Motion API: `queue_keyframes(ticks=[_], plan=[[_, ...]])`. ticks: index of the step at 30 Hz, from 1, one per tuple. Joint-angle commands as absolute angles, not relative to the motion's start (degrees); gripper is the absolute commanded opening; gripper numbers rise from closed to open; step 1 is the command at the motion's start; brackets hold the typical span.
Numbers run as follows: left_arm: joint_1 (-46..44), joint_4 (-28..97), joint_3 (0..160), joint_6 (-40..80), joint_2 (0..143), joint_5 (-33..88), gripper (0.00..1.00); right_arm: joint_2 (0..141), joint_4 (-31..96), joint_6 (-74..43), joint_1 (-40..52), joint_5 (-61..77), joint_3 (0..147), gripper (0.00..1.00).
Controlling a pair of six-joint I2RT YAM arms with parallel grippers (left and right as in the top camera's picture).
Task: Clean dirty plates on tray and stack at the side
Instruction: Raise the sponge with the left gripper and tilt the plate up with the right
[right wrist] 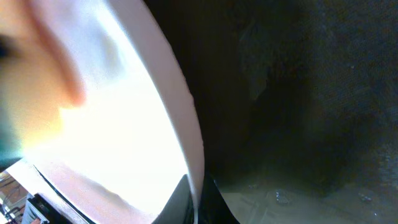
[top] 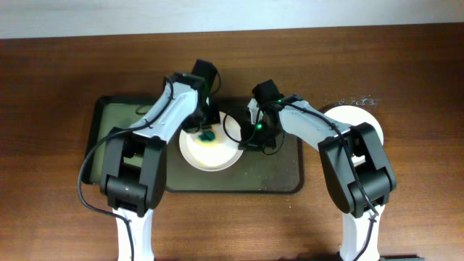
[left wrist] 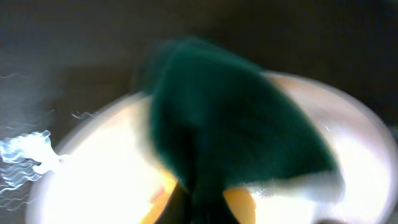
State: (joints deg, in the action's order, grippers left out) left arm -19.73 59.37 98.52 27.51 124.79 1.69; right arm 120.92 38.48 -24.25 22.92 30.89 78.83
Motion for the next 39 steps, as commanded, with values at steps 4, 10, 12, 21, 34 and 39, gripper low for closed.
queue_keyframes(ticks=[4, 10, 12, 21, 34, 39], plan=[[-18.09, 71.24, 117.62, 25.21, 124.9, -13.87, 0.0, 122.63, 39.62, -22.72, 23.2, 24.8, 77.03, 0.04], [-18.09, 74.94, 117.51, 22.79, 125.49, -11.35, 0.0, 119.59, 42.0, -19.73, 23.2, 23.18, 77.87, 0.04], [-18.06, 74.89, 117.47, 22.57, 125.69, -11.33, 0.0, 115.55, 44.21, -19.73, 23.27, 17.85, 77.95, 0.04], [-17.93, 73.54, 117.25, 20.6, 125.69, -4.14, 0.0, 96.97, 53.69, -21.54, 25.5, -11.35, 77.95, 0.04], [-17.96, 73.32, 117.14, 19.18, 125.71, -0.78, 0.0, 90.24, 59.2, -27.31, 49.67, -69.25, 77.95, 0.04], [-17.93, 73.3, 117.14, 19.18, 125.71, -0.8, 0.0, 90.24, 59.2, -27.31, 55.0, -81.36, 77.95, 0.04]])
